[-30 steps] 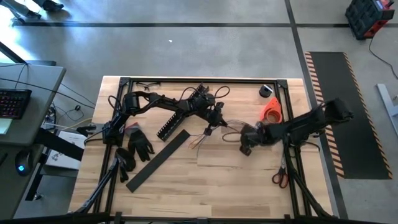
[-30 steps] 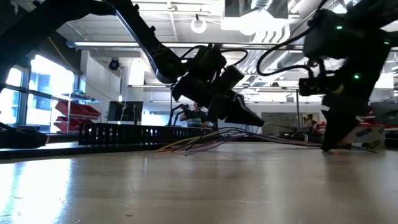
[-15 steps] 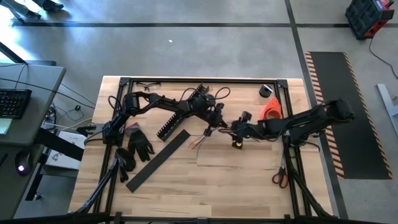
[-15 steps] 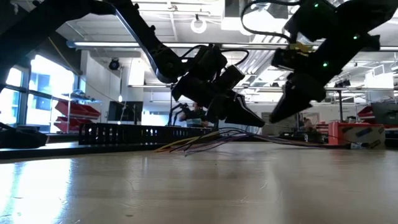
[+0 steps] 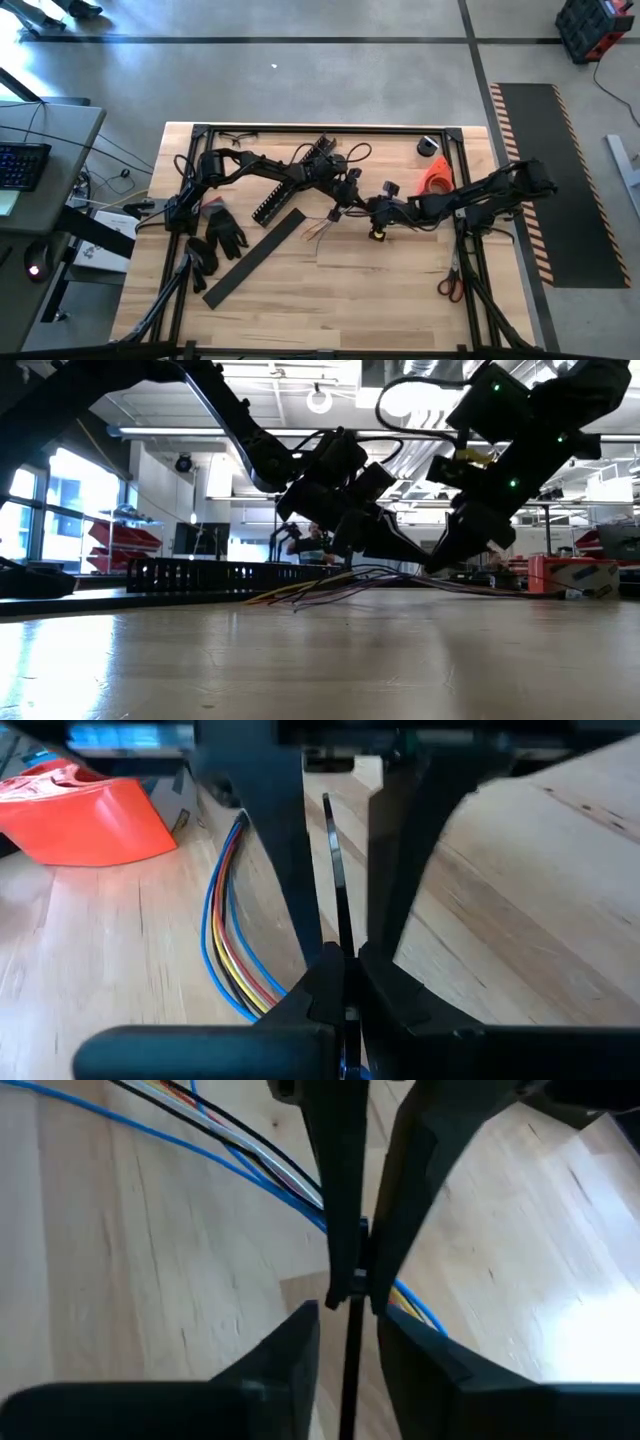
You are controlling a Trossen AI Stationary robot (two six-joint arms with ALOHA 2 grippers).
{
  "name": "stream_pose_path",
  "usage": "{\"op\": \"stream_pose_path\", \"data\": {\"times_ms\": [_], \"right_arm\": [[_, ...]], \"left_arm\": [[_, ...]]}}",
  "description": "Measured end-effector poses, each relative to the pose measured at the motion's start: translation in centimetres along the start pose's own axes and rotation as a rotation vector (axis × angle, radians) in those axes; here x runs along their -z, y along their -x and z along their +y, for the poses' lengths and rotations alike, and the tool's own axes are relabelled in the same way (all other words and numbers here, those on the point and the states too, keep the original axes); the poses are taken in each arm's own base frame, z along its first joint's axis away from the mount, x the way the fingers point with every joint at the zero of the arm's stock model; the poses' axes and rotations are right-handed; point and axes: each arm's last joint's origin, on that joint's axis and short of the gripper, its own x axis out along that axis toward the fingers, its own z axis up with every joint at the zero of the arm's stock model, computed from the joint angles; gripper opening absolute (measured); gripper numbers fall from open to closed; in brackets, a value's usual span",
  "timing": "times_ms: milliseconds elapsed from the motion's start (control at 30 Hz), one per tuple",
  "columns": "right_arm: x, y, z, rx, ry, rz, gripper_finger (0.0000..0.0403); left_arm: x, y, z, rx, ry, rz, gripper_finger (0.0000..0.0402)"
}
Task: Ziptie cables
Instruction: Wrap the cables together using the black zip tie
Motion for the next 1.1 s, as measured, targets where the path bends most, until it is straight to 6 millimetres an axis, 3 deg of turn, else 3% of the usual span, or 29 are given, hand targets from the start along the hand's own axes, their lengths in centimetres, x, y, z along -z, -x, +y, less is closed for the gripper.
{"op": "stream_pose_path", "data": {"times_ms": [433,900,1100], "right_arm": [[0.1,0.6,-0.1,-0.005,-0.026,0.018,0.0005],[3.3,2.7,2.7,0.009,-0.201,0.238,0.0001],[4.4,3.3,3.0,0.023,-0.237,0.331,0.0001]], "left_arm": [[0.0,0.0,0.0,-0.004,0.001,0.003,0.0],[0.5,0.4,0.6,-0.01,0.007,0.01,0.0],[0.7,0.5,0.8,-0.017,0.012,0.025,0.0]]}}
